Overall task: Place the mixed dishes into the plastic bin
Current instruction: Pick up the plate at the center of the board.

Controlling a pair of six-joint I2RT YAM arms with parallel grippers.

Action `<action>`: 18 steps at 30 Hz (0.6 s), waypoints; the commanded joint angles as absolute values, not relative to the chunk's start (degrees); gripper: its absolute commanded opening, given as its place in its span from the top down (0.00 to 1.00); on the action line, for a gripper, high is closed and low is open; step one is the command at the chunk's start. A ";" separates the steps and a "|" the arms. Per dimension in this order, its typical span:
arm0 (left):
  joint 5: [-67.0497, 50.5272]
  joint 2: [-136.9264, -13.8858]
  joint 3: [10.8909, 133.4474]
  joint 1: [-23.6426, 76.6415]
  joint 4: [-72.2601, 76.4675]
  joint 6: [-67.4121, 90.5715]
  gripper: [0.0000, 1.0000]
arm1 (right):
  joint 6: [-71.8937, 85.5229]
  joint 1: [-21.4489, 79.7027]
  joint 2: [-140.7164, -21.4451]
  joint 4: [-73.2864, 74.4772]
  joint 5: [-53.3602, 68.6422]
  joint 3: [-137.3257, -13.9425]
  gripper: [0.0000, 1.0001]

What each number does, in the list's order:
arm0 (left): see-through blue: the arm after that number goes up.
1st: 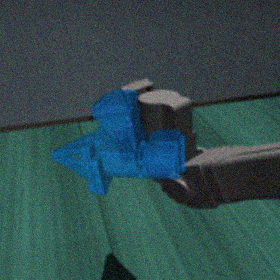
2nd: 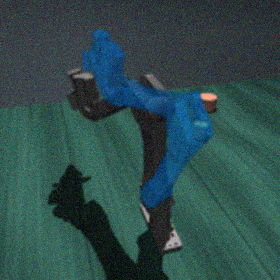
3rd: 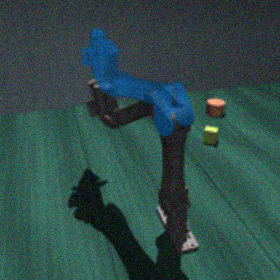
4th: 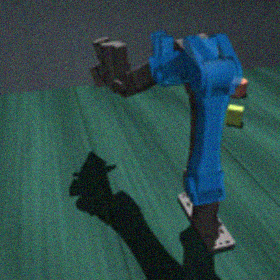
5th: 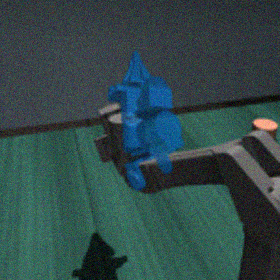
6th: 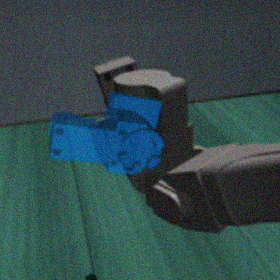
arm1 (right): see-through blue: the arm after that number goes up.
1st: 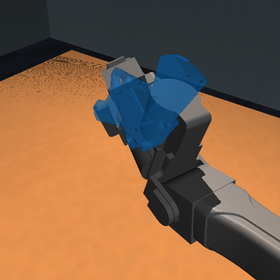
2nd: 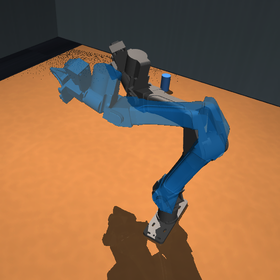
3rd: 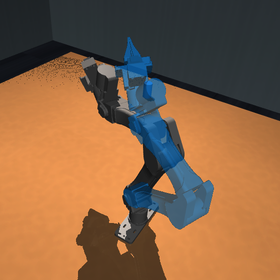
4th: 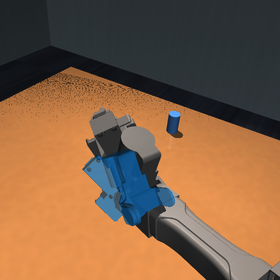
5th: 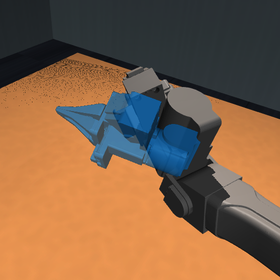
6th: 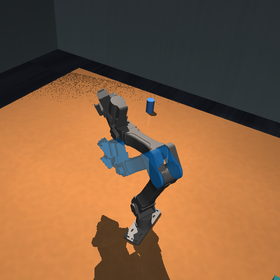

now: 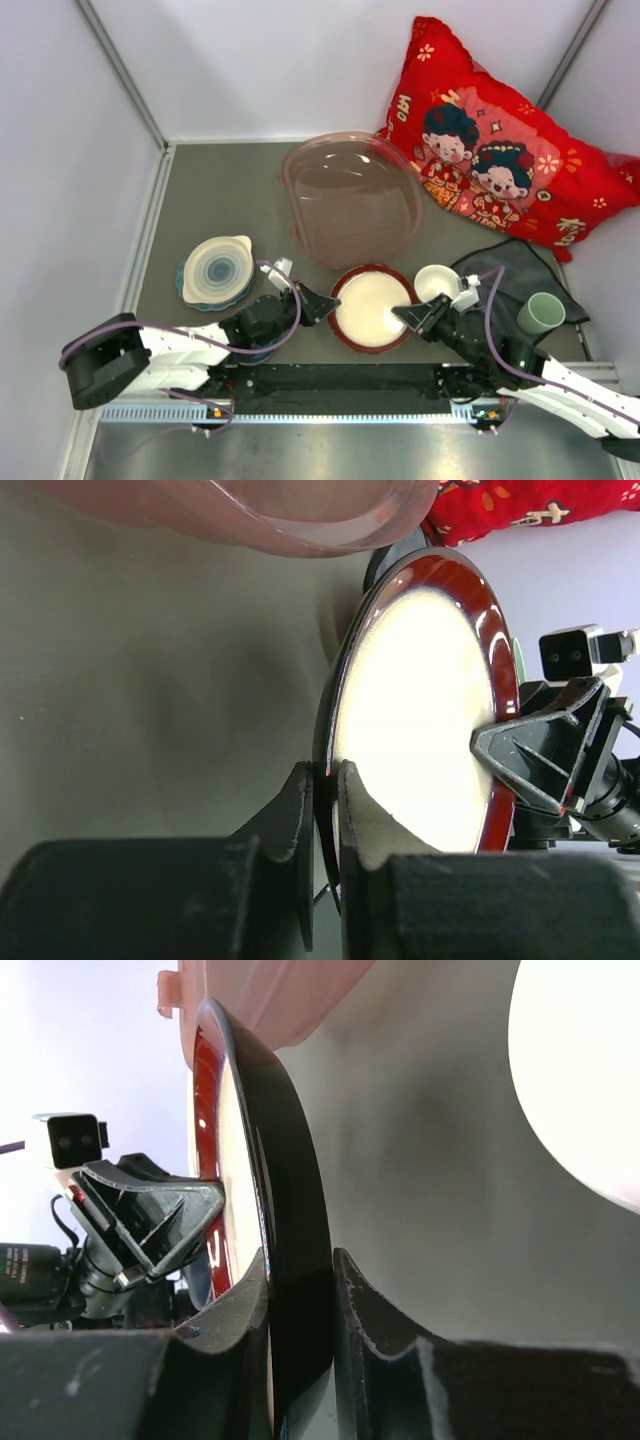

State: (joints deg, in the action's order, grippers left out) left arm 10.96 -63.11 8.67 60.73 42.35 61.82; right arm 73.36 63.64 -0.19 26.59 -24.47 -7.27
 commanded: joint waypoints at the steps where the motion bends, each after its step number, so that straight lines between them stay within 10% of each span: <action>1: 7.56 -60.38 11.34 61.70 53.18 61.26 0.81 | 70.49 64.16 5.54 28.47 -24.34 -10.62 1.00; 5: 8.00 -59.86 12.21 61.70 49.93 60.38 0.26 | 68.83 64.16 5.54 30.32 -25.92 -14.41 1.00; 8: 8.44 -59.59 12.39 61.70 48.61 60.03 0.03 | 67.07 64.16 5.54 32.78 -27.59 -18.09 1.00; 18: 8.00 -58.45 20.19 61.79 35.89 53.36 0.01 | 59.33 64.16 5.19 39.55 -34.44 -31.19 1.00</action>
